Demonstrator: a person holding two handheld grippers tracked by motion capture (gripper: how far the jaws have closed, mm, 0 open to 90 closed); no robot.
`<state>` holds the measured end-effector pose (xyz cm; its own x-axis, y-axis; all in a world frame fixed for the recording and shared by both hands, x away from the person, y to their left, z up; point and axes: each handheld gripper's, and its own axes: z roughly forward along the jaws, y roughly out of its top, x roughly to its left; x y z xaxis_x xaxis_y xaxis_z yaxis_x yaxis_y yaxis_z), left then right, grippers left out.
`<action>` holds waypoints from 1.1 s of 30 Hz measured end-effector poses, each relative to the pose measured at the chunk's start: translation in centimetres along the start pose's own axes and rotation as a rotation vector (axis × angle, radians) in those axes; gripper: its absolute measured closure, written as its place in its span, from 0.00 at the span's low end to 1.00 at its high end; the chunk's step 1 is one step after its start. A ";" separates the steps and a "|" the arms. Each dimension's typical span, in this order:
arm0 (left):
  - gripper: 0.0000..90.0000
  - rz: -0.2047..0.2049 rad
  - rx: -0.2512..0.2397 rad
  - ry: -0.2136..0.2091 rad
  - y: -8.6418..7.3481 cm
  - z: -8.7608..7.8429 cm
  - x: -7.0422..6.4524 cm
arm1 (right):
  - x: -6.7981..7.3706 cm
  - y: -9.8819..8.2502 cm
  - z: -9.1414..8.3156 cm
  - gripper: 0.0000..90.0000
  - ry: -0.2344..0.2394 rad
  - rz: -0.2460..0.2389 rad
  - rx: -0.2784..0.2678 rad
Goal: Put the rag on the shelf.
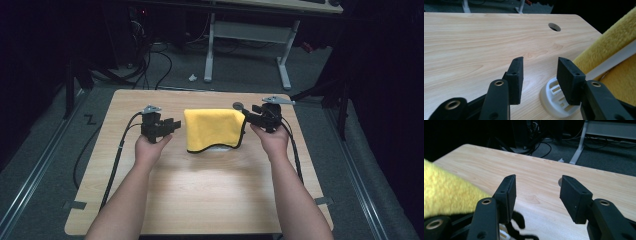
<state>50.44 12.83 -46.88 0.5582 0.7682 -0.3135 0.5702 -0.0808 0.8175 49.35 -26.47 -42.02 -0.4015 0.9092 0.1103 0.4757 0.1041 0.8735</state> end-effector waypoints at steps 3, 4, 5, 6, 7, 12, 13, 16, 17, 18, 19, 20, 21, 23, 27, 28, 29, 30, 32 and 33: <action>0.61 0.003 -0.001 0.016 -0.4 -0.6 0.5 | 0.0 -0.4 -0.3 0.51 -0.010 -0.003 -0.004; 0.60 0.002 -0.002 0.019 -0.6 -0.8 0.6 | 0.0 -0.5 -0.4 0.50 -0.013 -0.008 -0.003; 0.60 0.002 0.000 0.020 -0.7 -0.9 0.7 | 0.0 -0.7 -0.4 0.48 -0.015 -0.010 0.005; 0.59 0.004 0.001 0.025 -1.0 -1.1 0.8 | 0.1 -0.8 -0.5 0.48 -0.020 -0.014 0.012; 0.58 0.011 0.003 0.029 -1.2 -1.3 0.9 | 0.2 -1.0 -0.7 0.48 -0.030 -0.026 0.016; 0.56 0.041 -0.007 0.042 -2.8 -2.6 1.0 | 0.6 -2.5 -1.8 0.47 -0.085 -0.075 -0.024; 0.56 0.042 -0.013 0.041 -3.2 -2.9 1.0 | 0.7 -2.8 -2.1 0.46 -0.103 -0.080 -0.030; 0.54 0.039 -0.032 0.025 -4.2 -3.7 0.9 | 0.8 -3.7 -2.8 0.46 -0.116 -0.093 -0.031; 0.54 0.046 -0.036 0.025 -4.5 -4.0 0.8 | 0.7 -3.9 -3.0 0.45 -0.123 -0.095 -0.021; 0.54 0.051 -0.036 0.024 -4.8 -4.2 0.8 | 0.7 -4.1 -3.1 0.45 -0.118 -0.092 -0.006; 0.54 0.055 -0.035 0.021 -5.0 -4.4 0.7 | 0.6 -4.4 -3.3 0.45 -0.111 -0.091 -0.013; 0.53 0.061 -0.034 0.021 -5.3 -4.7 0.7 | 0.6 -4.8 -3.6 0.46 -0.113 -0.092 -0.026; 0.53 0.066 -0.032 0.021 -5.5 -4.9 0.6 | 0.6 -4.9 -3.8 0.45 -0.115 -0.090 -0.011; 0.52 0.074 -0.031 0.018 -6.0 -5.4 0.5 | 0.6 -5.3 -4.1 0.44 -0.103 -0.098 0.001; 0.52 0.101 -0.029 0.023 -7.2 -6.7 0.1 | 1.1 -6.5 -5.3 0.46 -0.098 -0.109 -0.039; 0.52 0.107 -0.024 0.023 -7.6 -7.0 -0.1 | 1.3 -6.8 -5.5 0.46 -0.095 -0.111 -0.034; 0.52 0.112 -0.016 0.022 -8.0 -7.3 -0.2 | 1.4 -7.0 -5.7 0.44 -0.087 -0.106 -0.012; 0.51 0.116 -0.015 0.018 -8.5 -7.7 -0.4 | 1.7 -7.3 -6.0 0.44 -0.078 -0.106 0.001; 0.51 0.121 -0.005 0.014 -9.4 -8.4 -0.8 | 2.4 -8.4 -6.7 0.46 -0.074 -0.141 -0.020; 0.51 0.117 -0.002 0.009 -9.9 -8.7 -1.0 | 2.8 -8.8 -7.0 0.46 -0.078 -0.147 -0.025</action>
<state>39.01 18.42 -50.43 0.6159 0.7589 -0.2113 0.5002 -0.1695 0.8492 38.54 -27.68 -46.11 -0.4025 0.9137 -0.0557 0.3961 0.2287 0.8892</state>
